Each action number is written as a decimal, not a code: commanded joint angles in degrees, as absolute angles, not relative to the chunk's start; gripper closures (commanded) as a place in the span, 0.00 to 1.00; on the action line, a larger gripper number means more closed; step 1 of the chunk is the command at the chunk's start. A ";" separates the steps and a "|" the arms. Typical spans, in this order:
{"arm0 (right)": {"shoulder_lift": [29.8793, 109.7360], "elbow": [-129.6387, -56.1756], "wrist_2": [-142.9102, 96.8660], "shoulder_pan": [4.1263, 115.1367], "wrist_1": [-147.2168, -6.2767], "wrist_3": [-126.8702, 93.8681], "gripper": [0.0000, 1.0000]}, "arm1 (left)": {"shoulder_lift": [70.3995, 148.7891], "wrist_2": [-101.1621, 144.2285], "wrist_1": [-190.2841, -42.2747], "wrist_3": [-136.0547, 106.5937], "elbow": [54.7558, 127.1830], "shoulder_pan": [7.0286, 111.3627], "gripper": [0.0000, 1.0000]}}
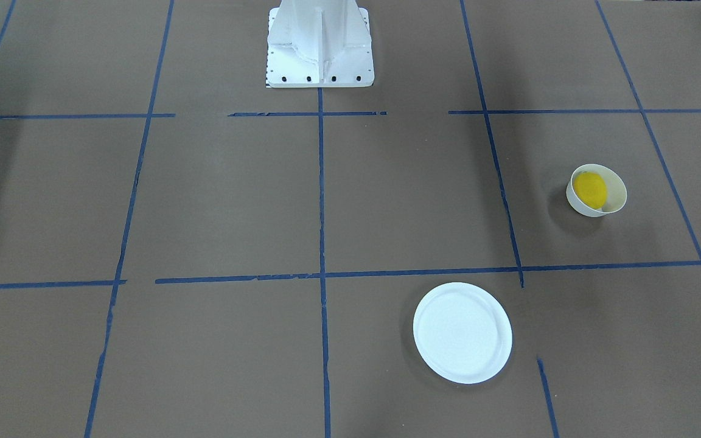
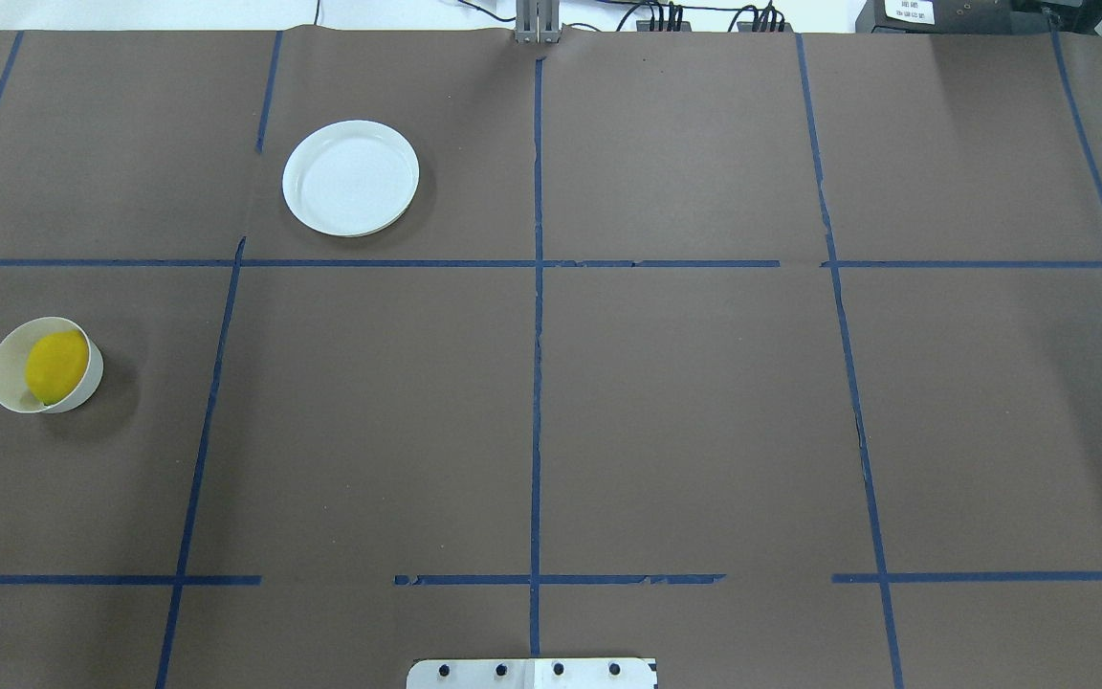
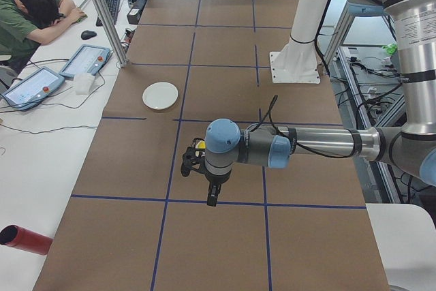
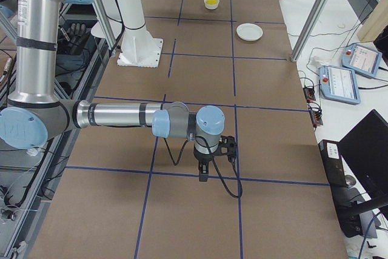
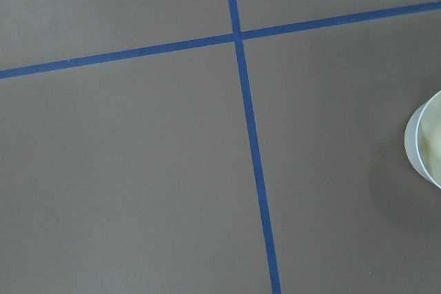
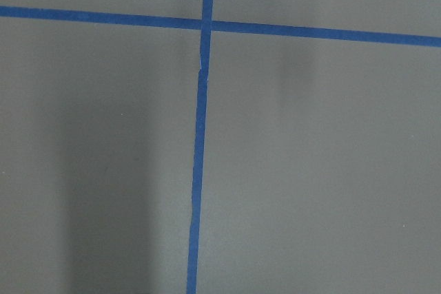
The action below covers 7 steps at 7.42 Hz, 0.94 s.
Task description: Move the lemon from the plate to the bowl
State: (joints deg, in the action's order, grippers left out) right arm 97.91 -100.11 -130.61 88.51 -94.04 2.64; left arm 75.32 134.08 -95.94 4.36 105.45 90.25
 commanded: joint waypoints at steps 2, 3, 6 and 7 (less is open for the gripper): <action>97.82 -100.02 -130.61 88.51 -94.04 2.64 0.00 | 75.67 133.95 -96.15 4.39 104.85 90.18 0.00; 97.91 -100.02 -130.61 88.51 -94.04 2.64 0.00 | 75.67 134.21 -96.24 4.39 105.38 90.18 0.00; 97.91 -100.11 -130.61 88.51 -94.04 2.64 0.00 | 75.76 134.21 -96.24 4.39 105.64 90.18 0.00; 97.91 -100.11 -130.61 88.51 -94.04 2.64 0.00 | 75.76 134.21 -96.33 4.39 105.47 90.18 0.00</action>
